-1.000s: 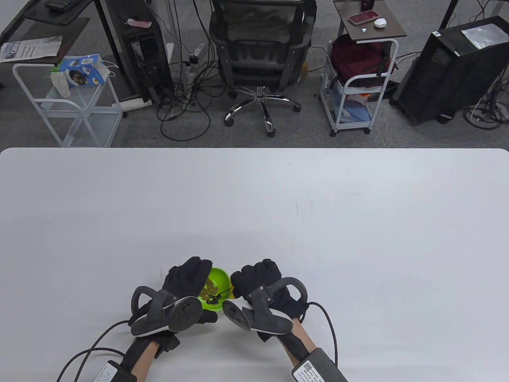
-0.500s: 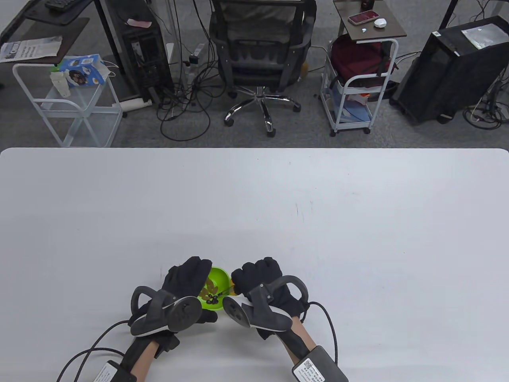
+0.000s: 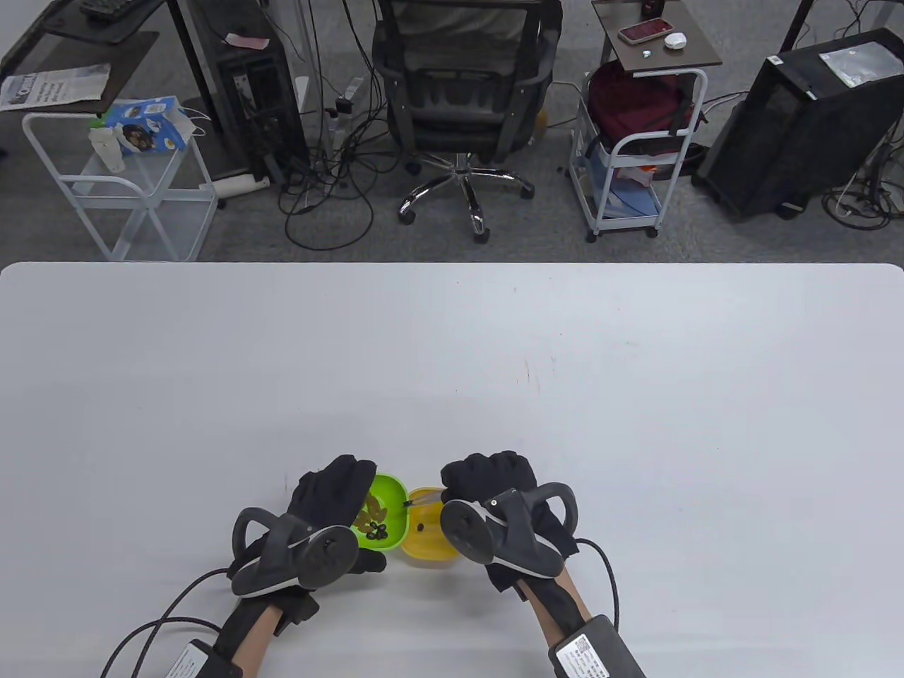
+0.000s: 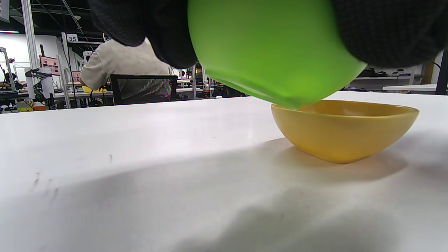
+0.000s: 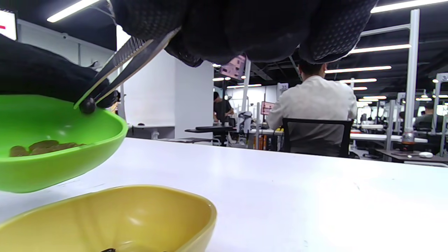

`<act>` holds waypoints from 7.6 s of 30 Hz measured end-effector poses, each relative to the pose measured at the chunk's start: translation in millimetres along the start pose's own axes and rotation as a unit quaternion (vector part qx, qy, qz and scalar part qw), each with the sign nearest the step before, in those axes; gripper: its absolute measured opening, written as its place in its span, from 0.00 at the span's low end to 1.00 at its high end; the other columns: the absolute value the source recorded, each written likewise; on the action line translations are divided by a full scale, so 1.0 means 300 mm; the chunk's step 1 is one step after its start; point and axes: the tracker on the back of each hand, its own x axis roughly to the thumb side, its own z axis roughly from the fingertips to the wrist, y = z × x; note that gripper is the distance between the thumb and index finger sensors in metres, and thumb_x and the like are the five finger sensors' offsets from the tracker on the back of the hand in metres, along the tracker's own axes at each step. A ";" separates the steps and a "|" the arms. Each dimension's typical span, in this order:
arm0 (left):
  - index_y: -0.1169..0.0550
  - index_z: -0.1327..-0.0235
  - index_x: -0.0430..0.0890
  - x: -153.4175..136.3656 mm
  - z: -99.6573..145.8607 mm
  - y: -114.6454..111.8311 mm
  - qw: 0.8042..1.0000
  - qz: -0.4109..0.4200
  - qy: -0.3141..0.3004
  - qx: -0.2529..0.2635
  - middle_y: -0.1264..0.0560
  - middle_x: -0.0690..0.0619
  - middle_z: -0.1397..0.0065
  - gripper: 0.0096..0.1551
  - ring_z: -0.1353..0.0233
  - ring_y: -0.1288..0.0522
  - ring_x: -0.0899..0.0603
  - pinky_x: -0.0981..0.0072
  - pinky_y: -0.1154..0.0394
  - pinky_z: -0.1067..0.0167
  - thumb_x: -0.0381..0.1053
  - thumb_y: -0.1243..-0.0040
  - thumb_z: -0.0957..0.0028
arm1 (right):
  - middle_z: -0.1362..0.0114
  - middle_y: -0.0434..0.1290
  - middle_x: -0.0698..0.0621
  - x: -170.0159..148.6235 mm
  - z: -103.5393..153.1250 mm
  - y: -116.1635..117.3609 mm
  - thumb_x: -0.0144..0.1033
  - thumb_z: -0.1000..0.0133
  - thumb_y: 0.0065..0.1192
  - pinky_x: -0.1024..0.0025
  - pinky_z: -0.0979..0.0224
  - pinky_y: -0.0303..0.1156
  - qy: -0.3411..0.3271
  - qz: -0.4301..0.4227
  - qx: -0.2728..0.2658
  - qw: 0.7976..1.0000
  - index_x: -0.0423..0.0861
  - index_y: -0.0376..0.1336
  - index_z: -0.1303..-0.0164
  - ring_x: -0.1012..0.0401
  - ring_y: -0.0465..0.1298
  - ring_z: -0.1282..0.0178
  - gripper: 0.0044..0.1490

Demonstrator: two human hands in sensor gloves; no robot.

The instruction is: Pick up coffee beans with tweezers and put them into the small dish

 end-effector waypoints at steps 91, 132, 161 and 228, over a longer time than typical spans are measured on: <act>0.38 0.14 0.34 -0.001 0.001 0.000 1.000 0.004 -0.003 -0.001 0.37 0.30 0.14 0.71 0.22 0.24 0.31 0.33 0.29 0.26 0.74 0.36 0.67 | 0.45 0.74 0.56 0.139 -0.004 0.055 0.44 0.49 0.51 0.44 0.22 0.68 -0.071 0.091 -0.014 0.993 0.53 0.65 0.39 0.59 0.78 0.50 0.27; 0.38 0.14 0.34 0.001 0.000 0.000 1.000 0.003 -0.004 0.000 0.37 0.31 0.14 0.71 0.22 0.24 0.32 0.33 0.29 0.26 0.74 0.36 0.67 | 0.46 0.75 0.56 -0.009 0.019 -0.002 0.45 0.49 0.53 0.44 0.22 0.68 -0.009 0.011 -0.034 0.999 0.52 0.65 0.39 0.59 0.78 0.51 0.28; 0.38 0.14 0.34 0.001 0.001 0.000 1.000 0.000 0.001 -0.002 0.36 0.30 0.14 0.71 0.22 0.24 0.31 0.33 0.29 0.26 0.74 0.36 0.67 | 0.47 0.77 0.57 0.141 -0.001 0.080 0.46 0.51 0.57 0.44 0.22 0.69 -0.083 0.054 0.014 0.995 0.55 0.68 0.41 0.59 0.79 0.52 0.27; 0.38 0.14 0.34 0.008 0.002 0.001 1.000 -0.004 -0.004 -0.004 0.37 0.30 0.14 0.71 0.22 0.24 0.31 0.33 0.29 0.26 0.74 0.36 0.67 | 0.47 0.76 0.57 -0.006 0.022 0.023 0.45 0.50 0.55 0.44 0.23 0.69 -0.015 -0.023 -0.016 0.999 0.53 0.67 0.40 0.59 0.79 0.52 0.27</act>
